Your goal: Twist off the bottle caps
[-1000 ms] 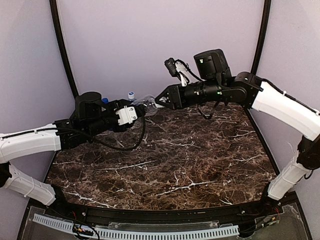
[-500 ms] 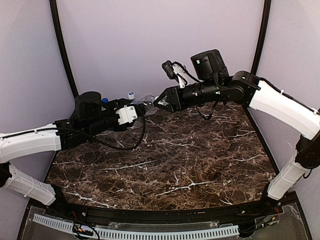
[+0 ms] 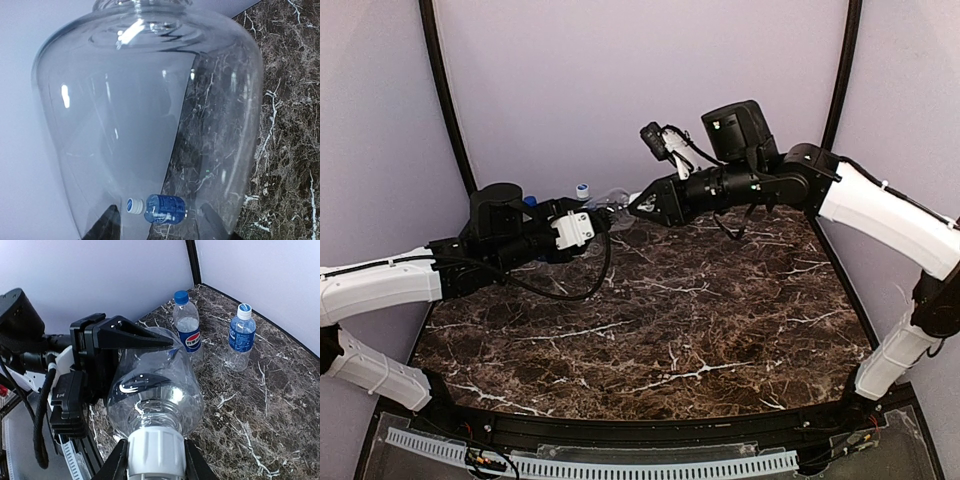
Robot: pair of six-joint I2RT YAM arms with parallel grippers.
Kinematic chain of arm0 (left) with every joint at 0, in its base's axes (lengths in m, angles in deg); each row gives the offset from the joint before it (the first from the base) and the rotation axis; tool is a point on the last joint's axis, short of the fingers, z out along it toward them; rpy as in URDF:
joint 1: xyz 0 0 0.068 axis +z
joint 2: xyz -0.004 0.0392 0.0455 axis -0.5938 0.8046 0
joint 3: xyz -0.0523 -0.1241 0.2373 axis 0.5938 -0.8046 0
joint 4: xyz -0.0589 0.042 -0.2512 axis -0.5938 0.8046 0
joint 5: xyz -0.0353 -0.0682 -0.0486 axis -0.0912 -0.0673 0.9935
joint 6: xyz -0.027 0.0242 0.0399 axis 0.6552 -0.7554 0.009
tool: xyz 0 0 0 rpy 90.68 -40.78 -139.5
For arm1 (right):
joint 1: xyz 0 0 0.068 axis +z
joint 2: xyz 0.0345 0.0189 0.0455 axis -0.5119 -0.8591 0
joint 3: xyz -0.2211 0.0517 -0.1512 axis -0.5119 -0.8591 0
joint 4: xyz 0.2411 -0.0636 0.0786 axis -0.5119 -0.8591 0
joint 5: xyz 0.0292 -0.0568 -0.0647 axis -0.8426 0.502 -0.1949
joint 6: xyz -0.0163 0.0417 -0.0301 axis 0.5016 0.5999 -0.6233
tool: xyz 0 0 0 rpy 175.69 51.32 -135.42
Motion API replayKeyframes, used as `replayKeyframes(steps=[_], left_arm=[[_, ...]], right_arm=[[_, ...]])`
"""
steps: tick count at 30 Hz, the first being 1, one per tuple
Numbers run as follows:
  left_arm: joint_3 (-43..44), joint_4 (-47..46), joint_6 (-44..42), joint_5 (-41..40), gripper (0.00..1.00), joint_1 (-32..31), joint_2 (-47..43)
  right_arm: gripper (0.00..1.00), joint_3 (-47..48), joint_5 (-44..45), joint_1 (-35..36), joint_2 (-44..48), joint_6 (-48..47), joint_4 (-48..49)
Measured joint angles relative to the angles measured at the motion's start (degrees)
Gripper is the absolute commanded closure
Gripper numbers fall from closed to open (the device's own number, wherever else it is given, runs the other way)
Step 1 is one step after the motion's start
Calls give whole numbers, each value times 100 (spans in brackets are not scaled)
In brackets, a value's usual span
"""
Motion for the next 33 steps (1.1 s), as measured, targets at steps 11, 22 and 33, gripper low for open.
replayKeyframes(steps=[11, 22, 33], left_arm=[[190, 2105, 240, 1458, 85, -28, -175], [190, 3101, 289, 1904, 84, -63, -164], [190, 3132, 348, 2114, 84, -57, -164]], right_arm=[[100, -1464, 610, 914, 728, -4548, 157], [100, -2771, 1875, 1609, 1047, -8553, 1478], [100, -3974, 2092, 1794, 1648, -11359, 3126]])
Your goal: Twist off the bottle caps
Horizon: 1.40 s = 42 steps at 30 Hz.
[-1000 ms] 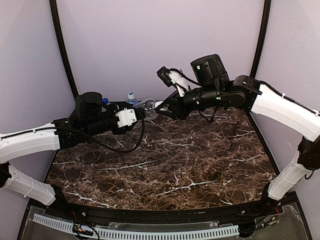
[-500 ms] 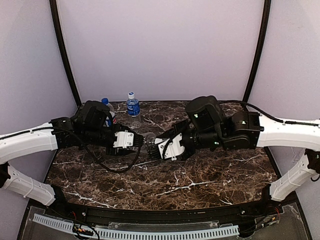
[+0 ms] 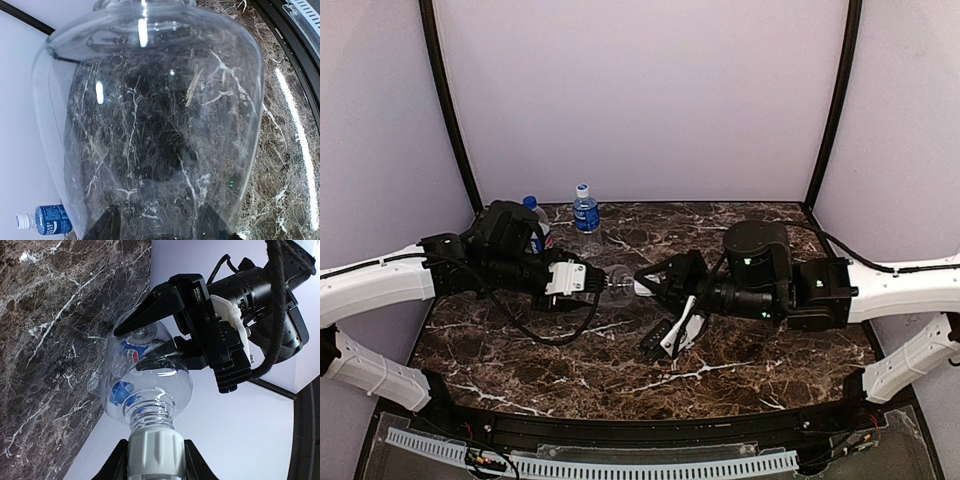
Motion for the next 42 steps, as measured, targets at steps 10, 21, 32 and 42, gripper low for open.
replayKeyframes(steps=[10, 21, 32, 42], left_arm=[[9, -33, 50, -42, 84, 9, -2], [-7, -538, 205, -415, 84, 9, -9], [0, -826, 675, -588, 83, 9, -17], [0, -863, 732, -614, 83, 9, -76]], right_arm=[[100, -68, 31, -66, 170, 184, 155], [100, 136, 15, -2155, 1268, 4026, -107], [100, 1655, -896, -6636, -1985, 9569, -3440], [96, 1285, -1102, -6765, -3211, 10286, -4483]])
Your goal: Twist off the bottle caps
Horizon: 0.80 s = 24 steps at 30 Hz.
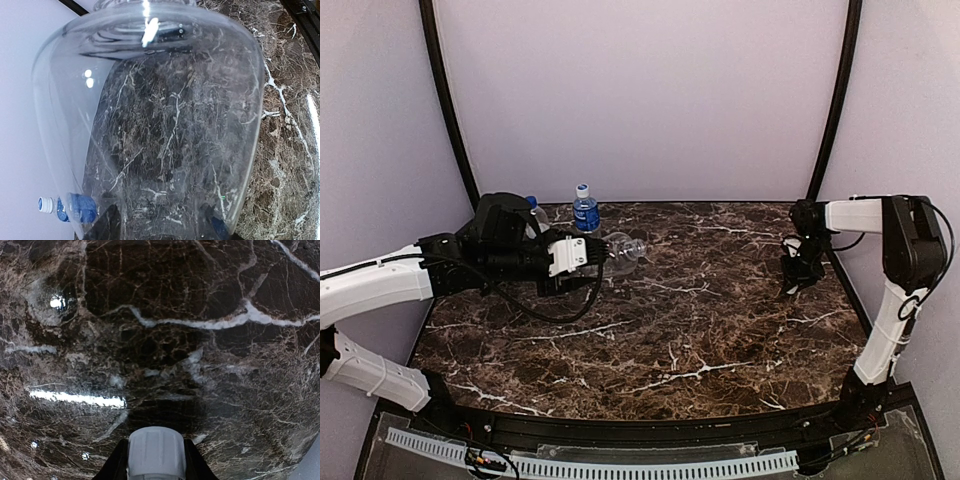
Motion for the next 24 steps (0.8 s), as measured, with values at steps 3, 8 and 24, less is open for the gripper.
replayKeyframes(steps=[3, 8, 24], left_arm=[[0, -7, 0, 0, 83, 0, 0], [0, -48, 0, 0, 83, 0, 0], [0, -184, 24, 7, 83, 0, -48]], right_arm=[[84, -2, 44, 0, -2, 26, -52], [78, -13, 90, 0, -13, 46, -98], [2, 122, 133, 66, 181, 142, -409]])
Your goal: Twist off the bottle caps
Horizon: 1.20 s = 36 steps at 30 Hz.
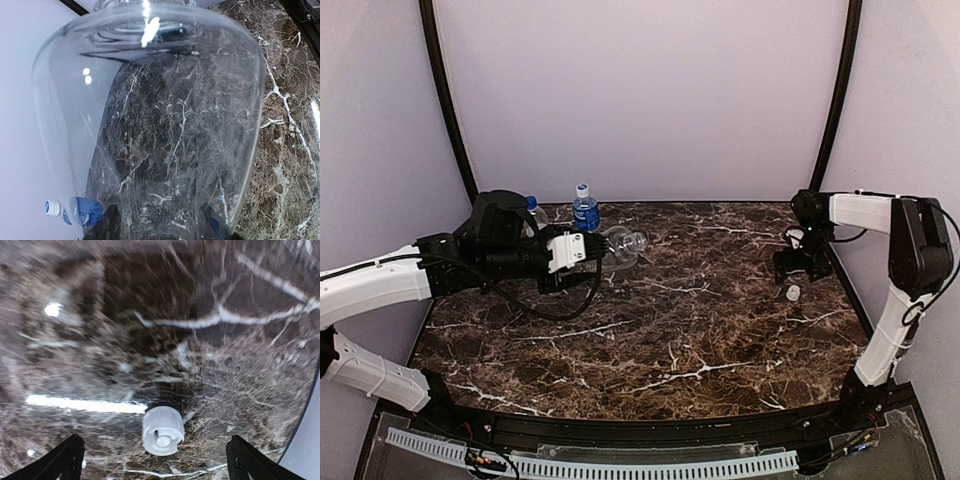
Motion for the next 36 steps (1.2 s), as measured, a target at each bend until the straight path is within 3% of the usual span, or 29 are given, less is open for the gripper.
replayKeyframes(steps=[3, 5, 7, 9, 11, 13, 16, 25, 29, 36], left_arm=[[7, -15, 85, 39, 83, 0, -4], [37, -26, 197, 96, 83, 0, -4], [105, -50, 339, 201, 83, 0, -7], [170, -151, 518, 404, 83, 0, -35], [201, -258, 708, 656, 83, 0, -79], [216, -420, 977, 990, 82, 0, -127], [229, -645, 1438, 1484, 82, 0, -153], [310, -1128, 2245, 2253, 81, 0, -125], [310, -1163, 2308, 2343, 81, 0, -83], [308, -1217, 2321, 2380, 81, 0, -52]], right_arm=[[4, 297, 44, 313, 649, -170, 129], [4, 321, -203, 911, 1523, -501, 737], [2, 42, -933, 1633, 2529, -765, 1838], [1, -660, -2114, 2404, 3748, -890, 3558], [5, -1248, -2951, 2728, 4439, -826, 5047], [7, -1486, -3648, 2970, 4625, -721, 6435], [7, -1320, -4192, 3368, 4124, -664, 7466], [17, -516, -4675, 4581, 2656, -1060, 7643], [30, -236, -4677, 4669, 2566, -1069, 7646], [38, 509, -4385, 4704, 2081, -981, 7281]])
